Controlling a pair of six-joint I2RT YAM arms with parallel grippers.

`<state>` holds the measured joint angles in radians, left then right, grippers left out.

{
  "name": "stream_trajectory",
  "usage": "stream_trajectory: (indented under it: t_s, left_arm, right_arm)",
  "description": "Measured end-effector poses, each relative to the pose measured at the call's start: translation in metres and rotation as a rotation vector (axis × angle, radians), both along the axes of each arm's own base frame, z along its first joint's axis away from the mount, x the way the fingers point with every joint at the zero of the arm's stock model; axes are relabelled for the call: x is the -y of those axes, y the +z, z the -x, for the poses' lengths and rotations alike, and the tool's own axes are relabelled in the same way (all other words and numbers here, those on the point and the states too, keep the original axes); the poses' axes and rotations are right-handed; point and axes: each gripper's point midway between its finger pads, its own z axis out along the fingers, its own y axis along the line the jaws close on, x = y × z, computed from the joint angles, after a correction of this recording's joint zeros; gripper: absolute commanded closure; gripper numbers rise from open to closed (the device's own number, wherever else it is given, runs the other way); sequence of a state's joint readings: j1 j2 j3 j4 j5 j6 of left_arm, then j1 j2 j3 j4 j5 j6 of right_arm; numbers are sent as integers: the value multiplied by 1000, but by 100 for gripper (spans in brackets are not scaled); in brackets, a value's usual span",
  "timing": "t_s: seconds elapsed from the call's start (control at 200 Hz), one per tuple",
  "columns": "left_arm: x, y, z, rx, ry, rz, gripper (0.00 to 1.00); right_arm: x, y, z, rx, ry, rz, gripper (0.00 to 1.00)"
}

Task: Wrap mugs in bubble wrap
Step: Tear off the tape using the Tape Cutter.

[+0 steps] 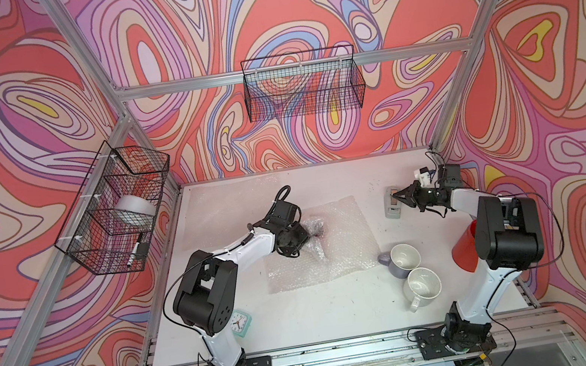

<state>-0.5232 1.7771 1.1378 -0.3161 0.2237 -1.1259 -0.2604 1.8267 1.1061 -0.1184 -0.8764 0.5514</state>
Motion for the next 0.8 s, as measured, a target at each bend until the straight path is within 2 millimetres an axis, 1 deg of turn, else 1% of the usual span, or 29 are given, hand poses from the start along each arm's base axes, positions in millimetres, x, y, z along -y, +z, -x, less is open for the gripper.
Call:
stream_trajectory:
  t_s: [0.08, 0.165, 0.386, 0.496, 0.636, 0.801]
  left_arm:
    - [0, 0, 0, -2, 0, -1, 62]
    - [0, 0, -1, -3, -3, -3, 62]
    - [0, 0, -1, -3, -6, -5, 62]
    - [1, 0, -2, -6, -7, -6, 62]
    - [1, 0, -1, -10, -7, -8, 62]
    - [1, 0, -1, -12, -7, -11, 65]
  right_arm:
    - [-2, 8, 6, 11, 3, 5, 100]
    - [-7, 7, 18, -18, 10, 9, 100]
    - [-28, -13, 67, -162, 45, 49, 100]
    - [-32, -27, 85, -231, 54, 79, 100]
    - [-24, -46, 92, -294, 35, 139, 100]
    - [-13, -79, 93, -383, 20, 208, 100]
